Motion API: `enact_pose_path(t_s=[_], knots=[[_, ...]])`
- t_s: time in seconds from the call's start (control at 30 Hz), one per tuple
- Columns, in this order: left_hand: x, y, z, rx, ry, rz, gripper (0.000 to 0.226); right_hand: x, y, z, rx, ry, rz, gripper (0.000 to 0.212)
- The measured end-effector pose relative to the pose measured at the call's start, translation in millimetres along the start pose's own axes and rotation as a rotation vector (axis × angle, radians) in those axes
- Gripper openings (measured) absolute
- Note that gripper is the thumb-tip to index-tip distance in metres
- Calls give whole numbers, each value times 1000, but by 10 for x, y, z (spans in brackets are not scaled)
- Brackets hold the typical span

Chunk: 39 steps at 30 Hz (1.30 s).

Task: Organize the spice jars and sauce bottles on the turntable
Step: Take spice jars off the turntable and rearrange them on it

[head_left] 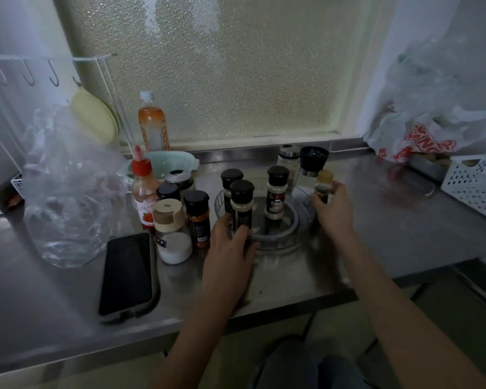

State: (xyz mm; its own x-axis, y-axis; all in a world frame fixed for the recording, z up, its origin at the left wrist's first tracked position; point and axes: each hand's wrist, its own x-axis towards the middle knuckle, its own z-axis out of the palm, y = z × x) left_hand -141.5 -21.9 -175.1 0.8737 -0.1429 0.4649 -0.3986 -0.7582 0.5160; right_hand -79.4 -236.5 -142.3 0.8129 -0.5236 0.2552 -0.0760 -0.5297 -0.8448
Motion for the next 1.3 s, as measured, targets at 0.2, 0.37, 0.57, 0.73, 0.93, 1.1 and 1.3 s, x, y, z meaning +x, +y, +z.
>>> enact_pose_path(t_s=[0.2,0.37,0.57,0.73,0.93,1.1,1.3], knots=[[17,2,8,-1,22,-29,21,-273,-85,-6,166,239,-153,19],[7,12,-9,-13,-15,-74,29,-753,-323,87,198,45,-308,24],[0,29,-43,-31,-6,-103,43,-875,-341,356,-179,-153,-444,35],[-8,35,-46,52,83,75,29,-790,-333,116,151,-178,-340,31],[11,-25,15,84,134,-35,33,72,-204,22,192,114,-98,48],[18,-23,39,-6,92,-138,41,473,-87,217,87,-78,-13,55],[17,-4,23,-35,94,-101,47,341,-29,149,60,153,-173,48]])
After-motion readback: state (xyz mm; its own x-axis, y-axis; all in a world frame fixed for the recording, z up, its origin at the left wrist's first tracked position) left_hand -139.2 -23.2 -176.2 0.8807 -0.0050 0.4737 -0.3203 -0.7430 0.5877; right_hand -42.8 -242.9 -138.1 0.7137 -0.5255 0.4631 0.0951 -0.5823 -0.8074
